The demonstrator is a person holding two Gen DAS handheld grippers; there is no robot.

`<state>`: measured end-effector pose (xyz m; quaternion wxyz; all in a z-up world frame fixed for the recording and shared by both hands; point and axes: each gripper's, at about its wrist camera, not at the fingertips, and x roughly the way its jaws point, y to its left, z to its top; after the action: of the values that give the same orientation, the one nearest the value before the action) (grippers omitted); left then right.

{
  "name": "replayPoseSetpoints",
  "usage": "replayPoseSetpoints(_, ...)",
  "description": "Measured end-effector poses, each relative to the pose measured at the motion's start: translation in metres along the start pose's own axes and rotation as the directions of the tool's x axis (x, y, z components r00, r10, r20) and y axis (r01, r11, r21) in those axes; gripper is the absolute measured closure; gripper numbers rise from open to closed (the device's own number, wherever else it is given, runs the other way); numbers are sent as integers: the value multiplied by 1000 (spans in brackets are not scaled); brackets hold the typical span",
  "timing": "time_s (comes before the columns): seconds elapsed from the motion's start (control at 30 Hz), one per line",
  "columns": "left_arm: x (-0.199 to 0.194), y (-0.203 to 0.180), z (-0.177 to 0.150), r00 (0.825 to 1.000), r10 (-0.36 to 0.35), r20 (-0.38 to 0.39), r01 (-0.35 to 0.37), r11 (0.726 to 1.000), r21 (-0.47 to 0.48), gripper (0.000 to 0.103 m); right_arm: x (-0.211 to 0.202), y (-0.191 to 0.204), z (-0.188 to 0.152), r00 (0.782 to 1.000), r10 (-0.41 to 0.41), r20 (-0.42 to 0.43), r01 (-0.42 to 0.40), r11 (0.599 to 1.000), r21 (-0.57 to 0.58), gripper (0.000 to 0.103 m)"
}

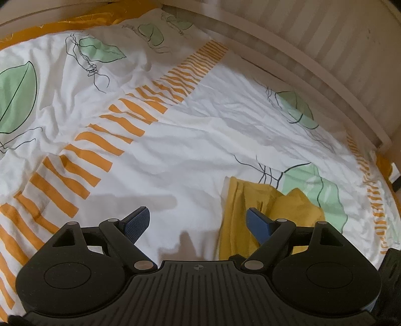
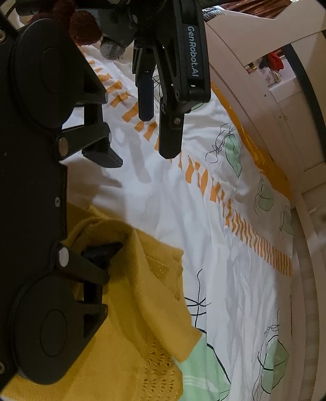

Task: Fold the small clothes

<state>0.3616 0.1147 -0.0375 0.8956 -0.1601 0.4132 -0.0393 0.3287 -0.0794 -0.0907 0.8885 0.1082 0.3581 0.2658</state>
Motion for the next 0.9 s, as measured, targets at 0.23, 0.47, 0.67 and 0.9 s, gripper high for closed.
replayPoseSetpoints(0.23, -1, -1, -1, 1000, 4, 3, -4, 1000, 4, 19, -21, -2, 4, 996, 43, 76, -43, 999, -4, 25)
replayPoseSetpoints(0.47, -5, 2, 3, 1000, 15, 22, -16, 1000, 12, 19, -36, 15, 0, 985, 137, 100, -130, 989, -74, 24)
replayPoseSetpoints(0.67, -2, 2, 3, 1000, 18, 10, -18, 1000, 20, 19, -74, 3, -19, 982, 78, 172, -70, 996, -52, 23)
replayPoseSetpoints(0.9, 1, -14, -4, 1000, -10, -9, 11, 996, 88, 19, -90, -25, -41, 982, -27, 185, 25, 1000, 14, 19)
